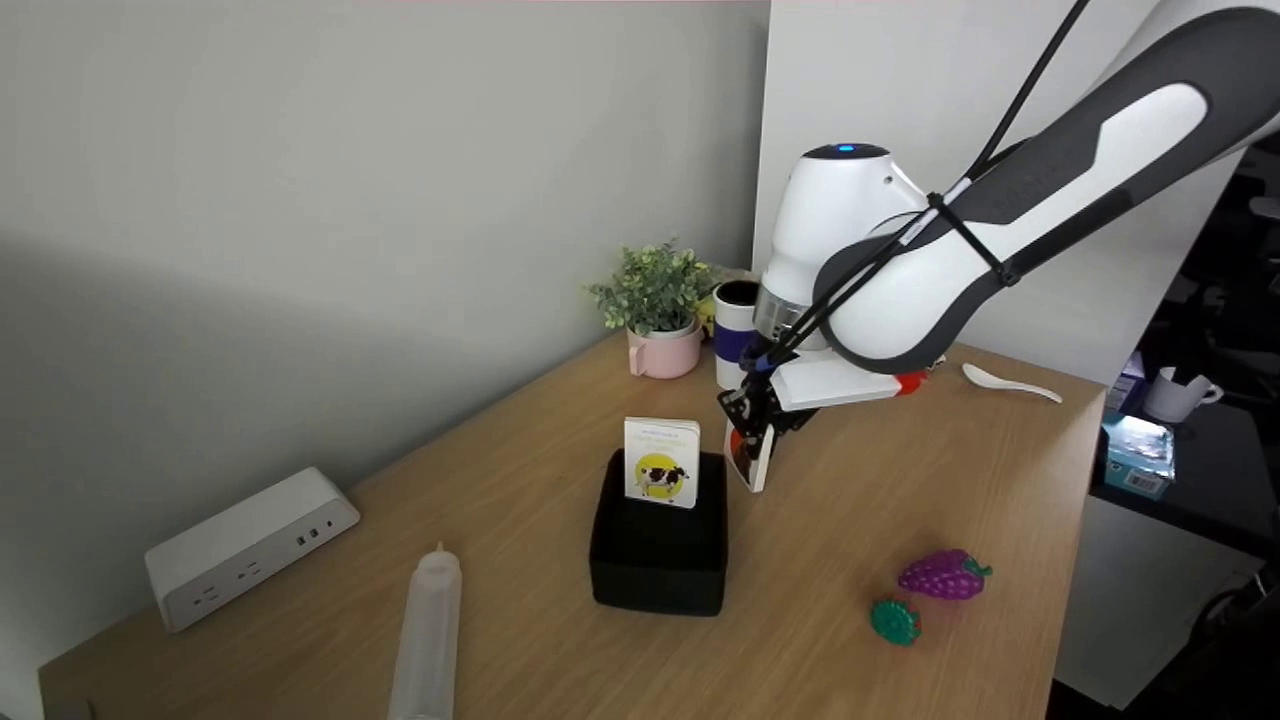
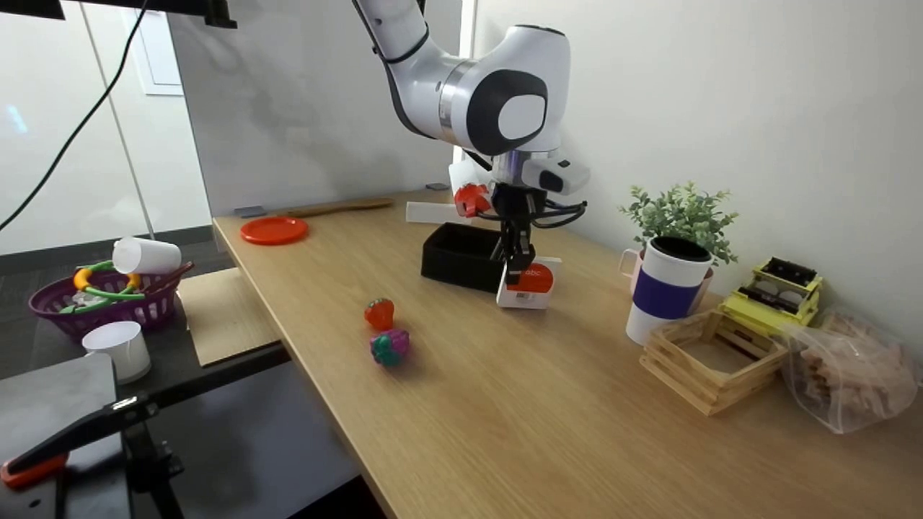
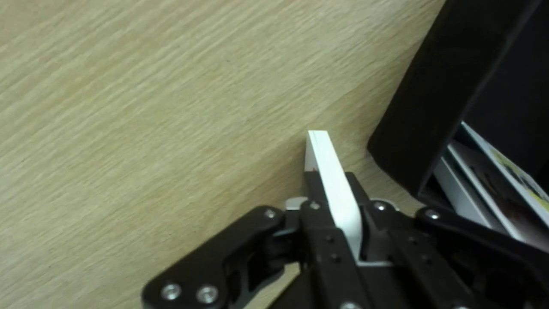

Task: Take the small books out of the book holder

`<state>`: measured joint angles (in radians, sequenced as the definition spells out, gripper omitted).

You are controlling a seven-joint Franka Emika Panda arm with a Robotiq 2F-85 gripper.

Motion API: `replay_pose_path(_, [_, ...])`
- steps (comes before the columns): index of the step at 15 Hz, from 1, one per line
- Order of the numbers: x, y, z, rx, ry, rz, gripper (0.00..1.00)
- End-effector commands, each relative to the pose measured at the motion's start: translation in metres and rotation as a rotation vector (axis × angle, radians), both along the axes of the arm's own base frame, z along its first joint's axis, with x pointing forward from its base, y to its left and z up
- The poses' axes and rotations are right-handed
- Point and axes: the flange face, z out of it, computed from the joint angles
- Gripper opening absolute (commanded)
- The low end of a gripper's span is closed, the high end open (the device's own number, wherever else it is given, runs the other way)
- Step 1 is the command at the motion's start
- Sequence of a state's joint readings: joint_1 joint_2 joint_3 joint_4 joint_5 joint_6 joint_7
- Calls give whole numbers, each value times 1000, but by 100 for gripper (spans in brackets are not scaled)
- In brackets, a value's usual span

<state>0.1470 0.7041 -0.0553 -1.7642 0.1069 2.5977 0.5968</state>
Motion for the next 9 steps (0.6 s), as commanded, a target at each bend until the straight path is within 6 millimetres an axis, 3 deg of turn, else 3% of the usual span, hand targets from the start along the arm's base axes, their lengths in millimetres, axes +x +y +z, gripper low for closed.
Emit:
replay_pose_path(1, [11, -5, -6, -3, 7, -8, 4])
replay_pose_path(9, [13, -10, 1, -62, 23, -20, 4])
